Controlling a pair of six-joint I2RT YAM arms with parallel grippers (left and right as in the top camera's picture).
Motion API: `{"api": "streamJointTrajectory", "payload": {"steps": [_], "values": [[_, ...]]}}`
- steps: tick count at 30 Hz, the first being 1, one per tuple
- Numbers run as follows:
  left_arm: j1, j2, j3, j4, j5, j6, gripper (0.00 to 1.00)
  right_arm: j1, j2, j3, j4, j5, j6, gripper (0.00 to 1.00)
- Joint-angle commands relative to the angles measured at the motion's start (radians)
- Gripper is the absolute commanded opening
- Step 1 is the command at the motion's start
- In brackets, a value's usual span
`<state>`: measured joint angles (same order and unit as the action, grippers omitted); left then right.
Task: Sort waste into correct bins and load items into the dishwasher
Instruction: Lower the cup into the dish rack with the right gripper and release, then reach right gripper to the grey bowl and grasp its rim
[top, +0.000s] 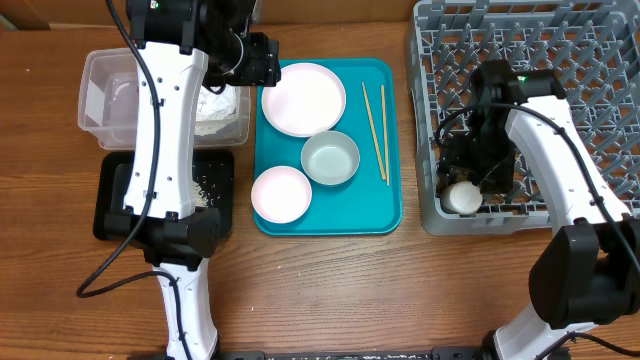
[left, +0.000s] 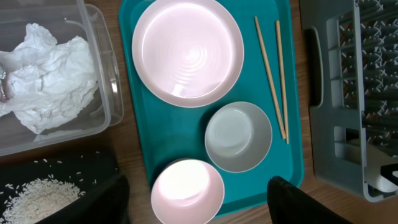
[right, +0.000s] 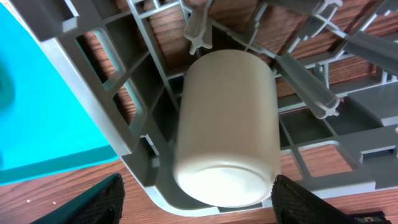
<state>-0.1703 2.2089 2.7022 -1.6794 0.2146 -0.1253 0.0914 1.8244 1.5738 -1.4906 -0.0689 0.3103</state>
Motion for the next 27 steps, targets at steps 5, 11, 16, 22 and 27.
{"api": "streamJointTrajectory", "payload": {"steps": [5,11,16,22,27], "values": [[-0.001,-0.006,0.016,0.008,-0.015,-0.006,0.72,-0.006,-0.006,0.201,-0.022,-0.034,-0.024,0.77],[0.003,-0.018,0.037,0.008,-0.015,-0.006,0.71,0.085,-0.003,0.259,0.111,-0.135,0.0,0.72],[0.03,-0.053,0.11,0.009,-0.021,-0.025,0.71,0.206,0.03,0.192,0.254,-0.125,0.089,0.64],[0.073,-0.078,0.145,0.008,-0.149,-0.082,0.73,0.303,0.124,0.132,0.364,-0.056,0.196,0.57],[0.084,-0.075,0.134,-0.004,-0.193,-0.081,1.0,0.336,0.23,0.132,0.406,-0.055,0.236,0.53]]}}
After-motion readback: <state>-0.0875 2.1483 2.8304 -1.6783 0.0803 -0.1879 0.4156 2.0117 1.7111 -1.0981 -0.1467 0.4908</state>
